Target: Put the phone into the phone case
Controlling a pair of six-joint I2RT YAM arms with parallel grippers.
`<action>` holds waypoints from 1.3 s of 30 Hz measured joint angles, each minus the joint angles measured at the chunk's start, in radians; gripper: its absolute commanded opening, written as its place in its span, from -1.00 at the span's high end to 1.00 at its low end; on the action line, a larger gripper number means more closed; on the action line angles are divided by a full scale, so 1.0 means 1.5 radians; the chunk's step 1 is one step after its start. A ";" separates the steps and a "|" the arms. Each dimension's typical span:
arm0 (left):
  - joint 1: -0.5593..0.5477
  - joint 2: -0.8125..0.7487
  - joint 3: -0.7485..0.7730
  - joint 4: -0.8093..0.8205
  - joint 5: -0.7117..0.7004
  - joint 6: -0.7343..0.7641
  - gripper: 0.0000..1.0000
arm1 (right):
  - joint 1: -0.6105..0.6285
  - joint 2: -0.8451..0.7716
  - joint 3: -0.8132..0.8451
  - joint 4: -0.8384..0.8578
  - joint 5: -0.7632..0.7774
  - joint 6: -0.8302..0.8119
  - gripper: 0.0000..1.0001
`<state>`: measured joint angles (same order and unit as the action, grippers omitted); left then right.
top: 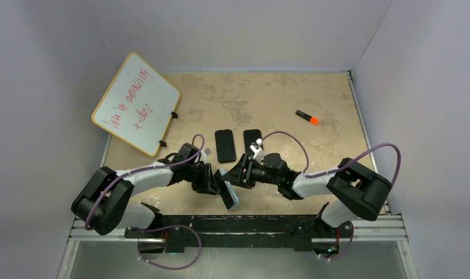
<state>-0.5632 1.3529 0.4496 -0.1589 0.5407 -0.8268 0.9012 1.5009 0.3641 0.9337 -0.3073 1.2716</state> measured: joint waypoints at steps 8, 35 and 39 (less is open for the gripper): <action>0.000 -0.006 0.000 -0.013 -0.013 0.001 0.55 | 0.009 0.000 0.040 -0.080 -0.009 -0.040 -0.32; 0.000 -0.006 -0.001 -0.003 -0.015 0.001 0.53 | 0.034 -0.011 0.102 -0.271 0.048 -0.155 0.93; 0.000 -0.006 -0.001 -0.003 -0.016 0.001 0.51 | 0.042 -0.015 0.110 -0.289 0.061 -0.165 0.16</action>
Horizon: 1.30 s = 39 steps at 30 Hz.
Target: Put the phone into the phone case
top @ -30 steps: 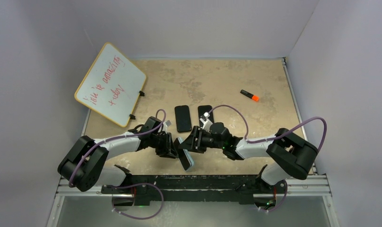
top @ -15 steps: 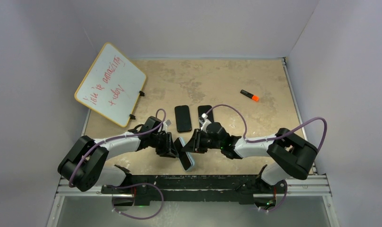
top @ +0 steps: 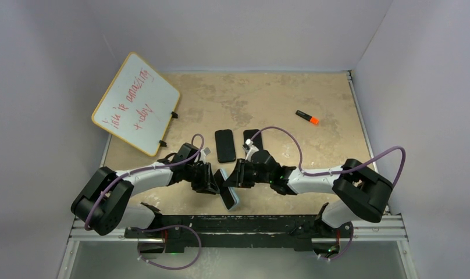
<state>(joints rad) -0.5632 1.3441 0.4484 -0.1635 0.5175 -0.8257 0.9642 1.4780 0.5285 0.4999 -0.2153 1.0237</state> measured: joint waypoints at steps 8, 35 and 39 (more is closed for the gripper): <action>0.000 0.000 0.000 0.013 -0.007 0.000 0.42 | 0.004 0.000 0.003 -0.026 0.003 -0.003 0.08; 0.000 0.000 0.000 0.015 -0.008 -0.002 0.37 | 0.016 -0.082 -0.062 -0.027 -0.004 0.023 0.14; 0.000 0.003 -0.001 0.022 -0.004 -0.006 0.37 | 0.016 -0.082 -0.061 -0.033 -0.001 0.023 0.19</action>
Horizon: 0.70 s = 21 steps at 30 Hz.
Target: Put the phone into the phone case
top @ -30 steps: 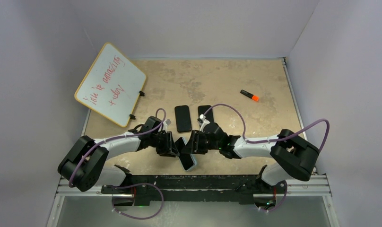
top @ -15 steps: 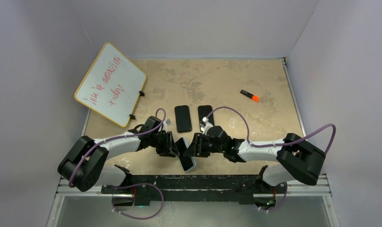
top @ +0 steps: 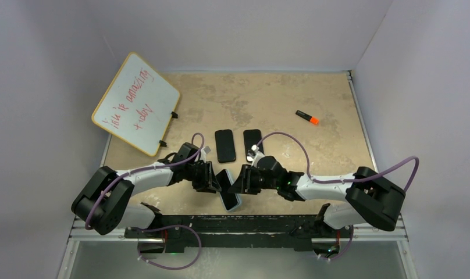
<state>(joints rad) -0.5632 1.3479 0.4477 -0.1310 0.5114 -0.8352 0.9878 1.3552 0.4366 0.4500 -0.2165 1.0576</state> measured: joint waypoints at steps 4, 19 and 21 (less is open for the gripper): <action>0.000 0.001 -0.001 0.003 0.002 -0.002 0.38 | 0.002 0.010 0.001 -0.004 0.009 0.000 0.67; 0.000 0.001 -0.001 -0.001 0.000 -0.001 0.37 | 0.041 -0.001 0.042 -0.101 0.085 -0.040 0.52; 0.000 0.001 -0.001 0.000 -0.001 -0.001 0.38 | 0.041 -0.001 0.042 -0.102 0.085 -0.037 0.74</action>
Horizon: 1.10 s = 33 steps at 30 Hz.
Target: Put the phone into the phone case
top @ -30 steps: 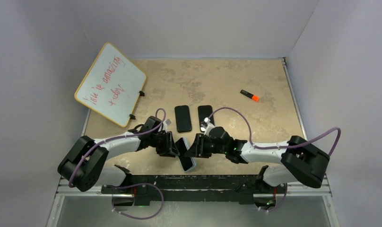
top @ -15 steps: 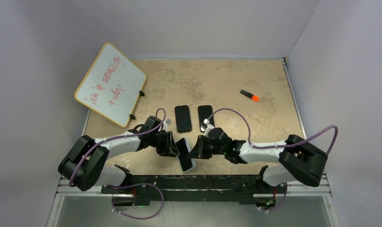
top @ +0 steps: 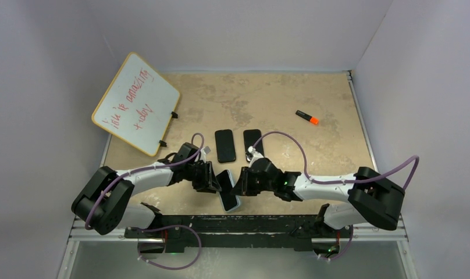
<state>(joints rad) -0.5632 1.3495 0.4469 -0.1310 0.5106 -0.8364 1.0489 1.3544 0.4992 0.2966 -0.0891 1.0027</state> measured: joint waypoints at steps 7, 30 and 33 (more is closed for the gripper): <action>0.001 -0.021 -0.001 0.011 0.012 -0.004 0.02 | 0.000 -0.013 -0.002 -0.006 0.011 0.007 1.00; 0.054 -0.164 -0.013 0.351 0.236 -0.181 -0.22 | -0.025 -0.372 -0.104 0.064 0.082 0.013 1.00; 0.054 -0.160 -0.021 0.388 0.242 -0.194 -0.13 | -0.024 -0.371 -0.119 0.108 0.081 0.016 1.00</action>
<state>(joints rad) -0.4828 1.1099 0.4149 0.4507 0.8734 -1.1275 1.0122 0.7975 0.3202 0.4580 0.0326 1.0271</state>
